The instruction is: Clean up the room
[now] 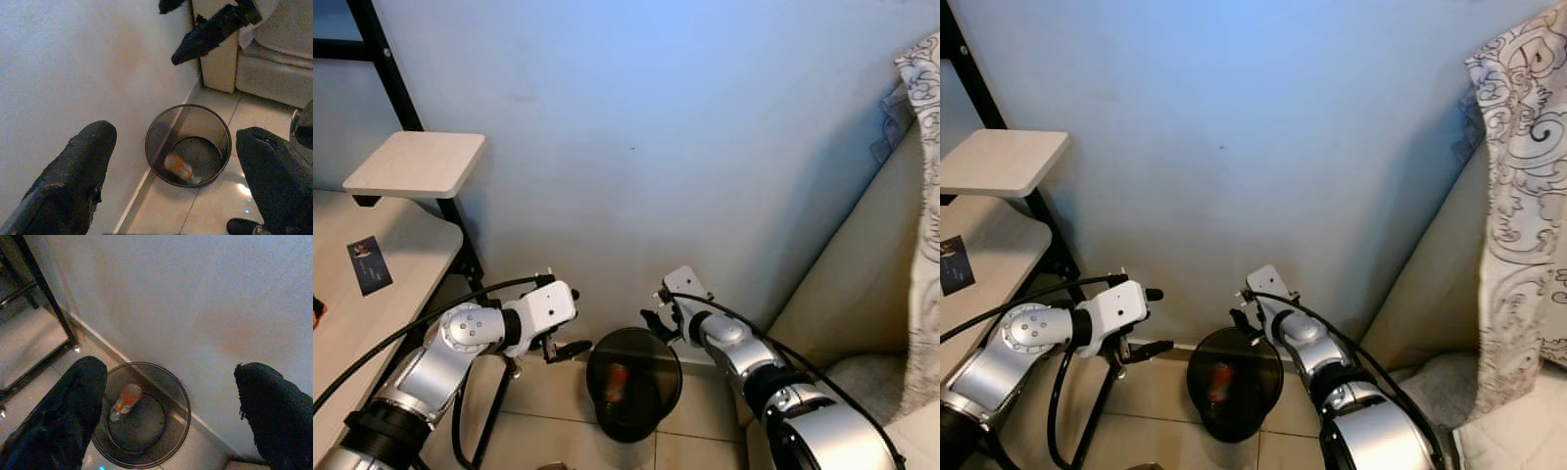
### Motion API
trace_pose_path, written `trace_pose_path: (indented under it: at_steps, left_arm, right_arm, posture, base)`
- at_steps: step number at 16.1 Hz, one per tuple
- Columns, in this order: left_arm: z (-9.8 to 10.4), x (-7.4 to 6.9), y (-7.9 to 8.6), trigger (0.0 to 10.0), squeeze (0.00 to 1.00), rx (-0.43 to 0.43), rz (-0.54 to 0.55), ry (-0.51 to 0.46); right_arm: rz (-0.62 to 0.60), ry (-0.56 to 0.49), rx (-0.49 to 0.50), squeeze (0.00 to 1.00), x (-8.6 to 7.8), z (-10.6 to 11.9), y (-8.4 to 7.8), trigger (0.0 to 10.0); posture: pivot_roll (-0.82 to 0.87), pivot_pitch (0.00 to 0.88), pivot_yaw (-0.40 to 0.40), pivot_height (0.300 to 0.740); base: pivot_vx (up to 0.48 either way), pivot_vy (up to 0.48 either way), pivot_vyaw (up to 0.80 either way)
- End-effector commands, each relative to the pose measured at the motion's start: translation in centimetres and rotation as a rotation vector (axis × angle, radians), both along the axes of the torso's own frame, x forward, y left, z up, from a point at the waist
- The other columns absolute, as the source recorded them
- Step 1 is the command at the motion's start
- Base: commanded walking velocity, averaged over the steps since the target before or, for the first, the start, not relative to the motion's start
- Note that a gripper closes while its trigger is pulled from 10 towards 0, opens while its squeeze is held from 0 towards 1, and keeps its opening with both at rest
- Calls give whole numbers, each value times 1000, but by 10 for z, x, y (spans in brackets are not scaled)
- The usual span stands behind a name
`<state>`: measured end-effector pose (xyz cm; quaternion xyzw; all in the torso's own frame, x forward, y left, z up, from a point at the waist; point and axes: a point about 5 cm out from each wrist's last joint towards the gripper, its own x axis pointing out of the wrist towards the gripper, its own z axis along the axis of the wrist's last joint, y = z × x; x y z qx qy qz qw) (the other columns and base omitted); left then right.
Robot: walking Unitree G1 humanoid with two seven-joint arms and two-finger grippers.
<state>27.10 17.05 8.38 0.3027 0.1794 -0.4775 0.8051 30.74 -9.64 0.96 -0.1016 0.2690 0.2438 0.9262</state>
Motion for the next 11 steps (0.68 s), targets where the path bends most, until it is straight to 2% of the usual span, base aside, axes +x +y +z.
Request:
trace_pose_path:
  at_steps: [1, 2, 3, 4, 5, 6, 7, 9, 11]
  left_arm:
    - [1, -1, 0, 10000, 86, -17, 29, -7]
    - [0, -2, -2, 10000, 86, -45, 76, -13]
    - [2, -2, -6, 10000, 86, -104, 122, -24]
    - [3, -2, -8, 10000, 82, -135, 153, -33]
    - [6, 0, -12, 10000, 82, -192, 223, -55]
    - [7, 3, -15, 10000, 82, -235, 317, -73]
    - [8, 5, -17, 10000, 82, -268, 383, -96]
    - [11, 6, -16, 10000, 86, -307, 518, -146]
    - [14, 4, -10, 10000, 86, -313, 590, -165]
  right_arm:
    - [-58, -38, 66, 1000, 2, 4, -11, 10000]
    - [-112, -101, 116, 1000, 5, 10, -20, 10000]
    - [-213, -118, 164, 1000, 5, 12, -31, 10000]
    - [-250, -129, 194, 1000, 3, 14, -35, 10000]
    - [-284, -166, 266, 1000, -2, 19, -41, 10000]
    - [-285, -217, 283, 1000, -7, 25, -44, 10000]
    - [-317, -253, 311, 1000, -10, 31, -45, 10000]
    - [-384, -318, 384, 1000, -13, 44, -47, 10000]
    - [-325, -328, 432, 1000, -22, 57, -39, 10000]
  posture:
    - [25, 0, -35, 740]
    - [22, 0, -31, 740]
    - [5, 0, -17, 740]
    - [-14, 0, -2, 740]
    - [-39, 0, 21, 740]
    - [-47, 0, 29, 740]
    - [-64, 0, 56, 740]
    - [-57, 0, 58, 740]
    - [-59, 0, 62, 740]
  base:
    - [0, 0, 0]
    - [0, 0, 0]
    - [0, 0, 0]
    - [0, 0, 0]
    - [0, 0, -800]
    - [0, 0, -800]
    - [0, 0, -800]
    - [0, 0, -800]
    - [0, 0, -800]
